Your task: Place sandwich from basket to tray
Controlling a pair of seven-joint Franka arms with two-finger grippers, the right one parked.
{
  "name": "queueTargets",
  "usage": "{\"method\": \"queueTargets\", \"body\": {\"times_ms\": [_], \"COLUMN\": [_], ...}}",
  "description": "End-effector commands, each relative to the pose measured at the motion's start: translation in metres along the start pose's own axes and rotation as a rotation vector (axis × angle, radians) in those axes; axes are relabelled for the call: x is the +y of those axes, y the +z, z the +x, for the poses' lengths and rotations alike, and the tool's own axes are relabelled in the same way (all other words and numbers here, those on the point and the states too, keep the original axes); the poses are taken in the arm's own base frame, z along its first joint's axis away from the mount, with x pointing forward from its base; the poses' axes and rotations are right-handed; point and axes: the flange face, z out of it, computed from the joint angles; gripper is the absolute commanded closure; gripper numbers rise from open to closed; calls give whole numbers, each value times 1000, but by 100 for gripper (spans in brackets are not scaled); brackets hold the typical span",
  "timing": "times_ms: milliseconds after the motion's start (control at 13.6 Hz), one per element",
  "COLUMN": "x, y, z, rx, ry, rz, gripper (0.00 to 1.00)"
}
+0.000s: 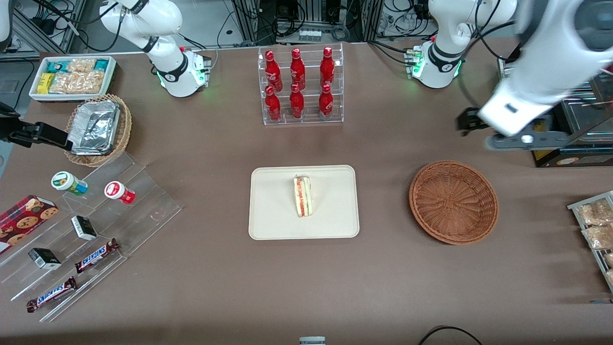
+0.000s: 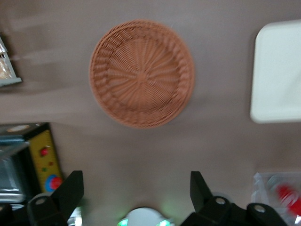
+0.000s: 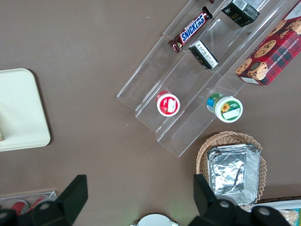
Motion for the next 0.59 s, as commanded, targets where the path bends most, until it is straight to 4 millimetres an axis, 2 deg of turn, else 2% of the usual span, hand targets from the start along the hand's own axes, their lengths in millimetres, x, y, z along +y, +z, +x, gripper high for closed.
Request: {"method": "queueTargets", "body": {"times_ms": [0,221,516], "x": [-61,-79,-80], "y": [-3,-5,-10], "z": [-9,-10,-8], "rx": [-1,3,14], "ry": [45,15,5], "rz": [-68,-62,-61], "gripper": [0,0,0]}}
